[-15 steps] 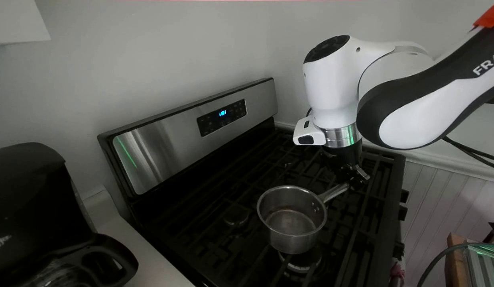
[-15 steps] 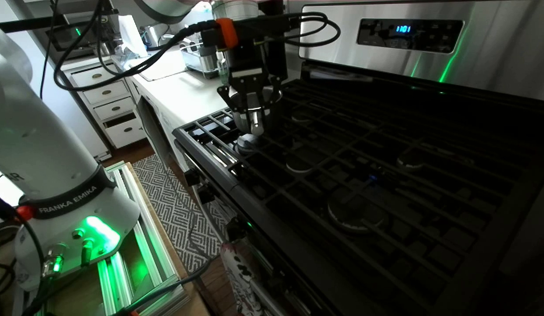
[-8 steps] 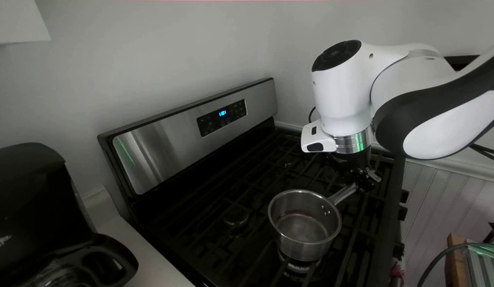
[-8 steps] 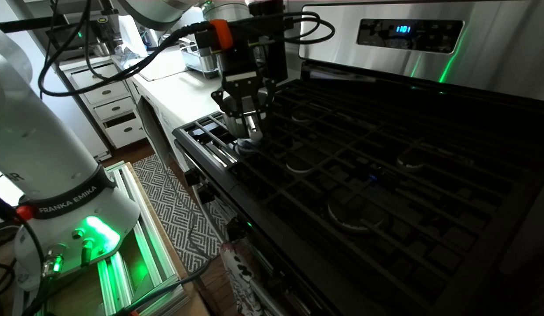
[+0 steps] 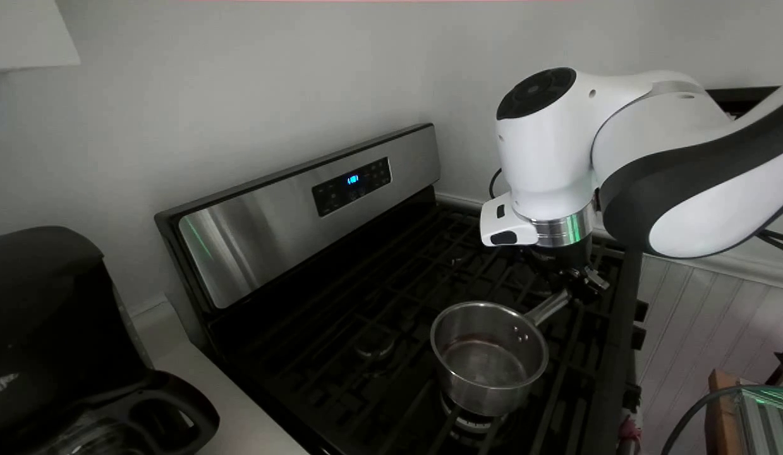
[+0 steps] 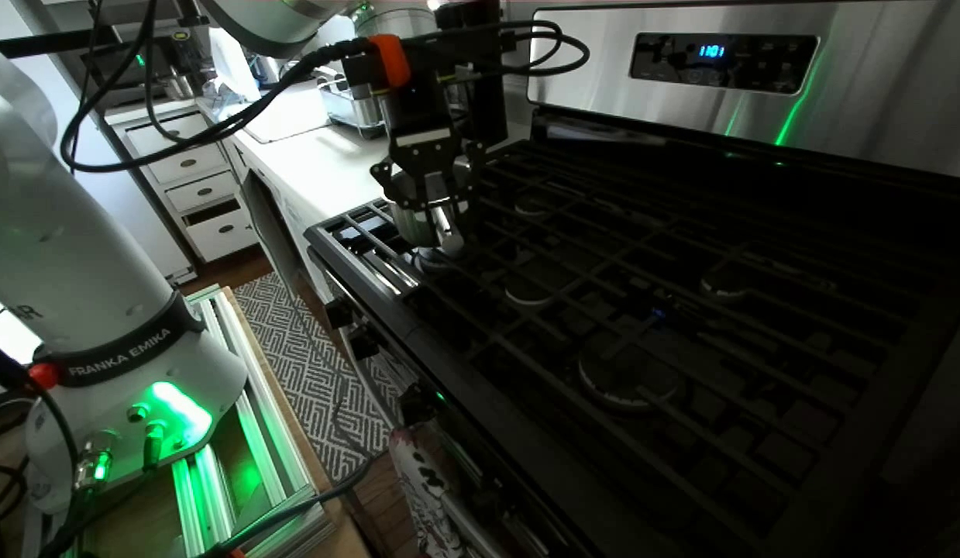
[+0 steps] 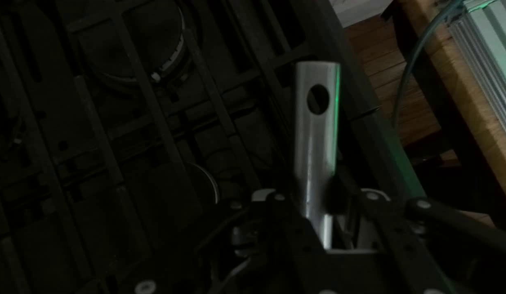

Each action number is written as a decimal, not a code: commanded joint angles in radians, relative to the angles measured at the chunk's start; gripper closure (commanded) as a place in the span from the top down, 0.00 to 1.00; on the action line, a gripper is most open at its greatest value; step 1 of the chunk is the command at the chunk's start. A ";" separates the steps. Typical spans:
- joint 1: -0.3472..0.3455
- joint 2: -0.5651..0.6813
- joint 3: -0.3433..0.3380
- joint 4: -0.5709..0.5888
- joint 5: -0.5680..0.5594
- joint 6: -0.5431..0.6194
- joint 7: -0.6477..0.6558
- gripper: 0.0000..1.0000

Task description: Move the pot to the right

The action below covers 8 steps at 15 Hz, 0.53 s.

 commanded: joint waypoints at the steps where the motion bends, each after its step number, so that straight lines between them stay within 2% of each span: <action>1: -0.004 -0.033 0.008 -0.025 -0.032 -0.039 -0.024 0.07; 3: -0.003 -0.032 0.010 -0.024 -0.031 -0.041 -0.021 0.07; 4: -0.003 -0.031 0.010 -0.023 -0.030 -0.041 -0.016 0.53; 5: -0.003 -0.031 0.010 -0.022 -0.027 -0.043 -0.015 0.55; 8: 0.000 -0.032 0.009 -0.024 -0.020 -0.068 -0.018 0.74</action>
